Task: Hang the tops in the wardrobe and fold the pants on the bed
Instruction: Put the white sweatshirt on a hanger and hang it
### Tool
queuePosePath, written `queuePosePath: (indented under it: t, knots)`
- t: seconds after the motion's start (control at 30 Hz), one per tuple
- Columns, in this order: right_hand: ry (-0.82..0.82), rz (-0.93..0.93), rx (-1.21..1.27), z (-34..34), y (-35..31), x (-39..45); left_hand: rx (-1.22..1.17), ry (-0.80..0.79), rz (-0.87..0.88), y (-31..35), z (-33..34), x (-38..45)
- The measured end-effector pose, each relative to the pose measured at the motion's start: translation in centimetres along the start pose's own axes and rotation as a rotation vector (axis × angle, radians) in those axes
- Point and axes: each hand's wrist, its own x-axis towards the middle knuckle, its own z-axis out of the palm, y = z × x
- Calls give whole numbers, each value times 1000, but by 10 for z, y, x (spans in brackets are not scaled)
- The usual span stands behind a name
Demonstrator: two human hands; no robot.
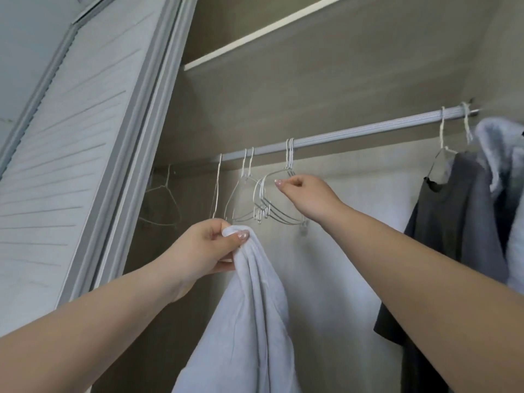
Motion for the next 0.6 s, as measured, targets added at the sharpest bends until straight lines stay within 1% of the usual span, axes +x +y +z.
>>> queuePosePath:
  t: [0.1,0.2,0.3,0.37,0.47,0.6]
  knots:
    - [-89,66,-156,15,-2,23,57,-1,15,-3,-8,16]
    - [-104,110,-182,29,-4,41,100,4,44,-9,-18,28]
    - [-56,124,-148,42,-1,55,142,-5,52,-15,-28,35]
    - [16,136,-73,52,0,61,151,-6,54,-22,-38,39]
    - [62,145,15,64,0,68,135,3,41,-32,-48,44]
    - [76,141,-141,73,0,73,88,-20,31,-42,-54,48]
